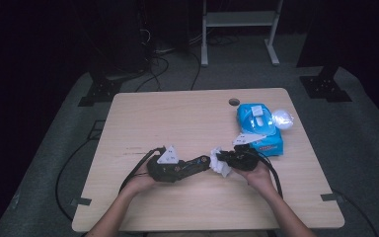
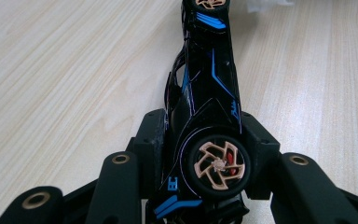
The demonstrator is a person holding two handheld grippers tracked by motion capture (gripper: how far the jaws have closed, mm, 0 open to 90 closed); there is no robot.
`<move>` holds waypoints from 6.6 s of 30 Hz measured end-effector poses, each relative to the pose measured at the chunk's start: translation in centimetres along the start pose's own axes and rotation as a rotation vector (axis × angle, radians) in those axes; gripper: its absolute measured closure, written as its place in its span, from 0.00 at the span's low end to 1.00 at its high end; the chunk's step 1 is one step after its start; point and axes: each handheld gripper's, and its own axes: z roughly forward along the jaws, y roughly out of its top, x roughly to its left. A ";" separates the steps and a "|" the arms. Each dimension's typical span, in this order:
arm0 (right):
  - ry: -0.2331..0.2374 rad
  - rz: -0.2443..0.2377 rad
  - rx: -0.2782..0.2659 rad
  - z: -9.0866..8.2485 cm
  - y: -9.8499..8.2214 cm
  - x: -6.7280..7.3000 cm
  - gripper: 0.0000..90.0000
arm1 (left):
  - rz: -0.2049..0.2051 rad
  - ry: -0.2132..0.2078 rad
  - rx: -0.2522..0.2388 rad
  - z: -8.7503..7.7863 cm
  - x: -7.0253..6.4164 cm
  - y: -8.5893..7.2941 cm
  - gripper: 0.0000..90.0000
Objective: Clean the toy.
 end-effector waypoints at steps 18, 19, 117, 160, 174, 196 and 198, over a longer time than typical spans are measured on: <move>0.026 0.005 -0.005 0.1 -0.2 0.0 0.91 | 0.071 -0.006 0.204 3.1 -0.7 5.0 0.48; 0.029 0.004 -0.004 0.2 -0.2 0.0 0.91 | 0.075 -0.003 0.220 3.3 -0.7 5.3 0.49; 0.080 0.021 -0.112 -3.6 3.0 0.5 0.91 | 0.038 0.041 -0.135 0.3 -2.1 7.4 0.72; 0.119 0.112 -0.093 -2.3 1.0 -0.9 0.91 | 0.009 0.053 -0.192 -0.7 -1.7 7.3 0.72; 0.177 0.152 -0.103 -2.2 1.0 -0.9 0.92 | 0.012 0.054 -0.217 -0.6 -2.0 7.5 0.72; 0.187 0.113 -0.166 -4.1 2.6 0.1 0.93 | -0.002 0.029 -0.231 -0.3 -1.9 7.0 0.71; 0.188 0.110 -0.163 -4.0 2.7 0.2 0.93 | -0.005 0.031 -0.231 -0.4 -1.9 6.8 0.71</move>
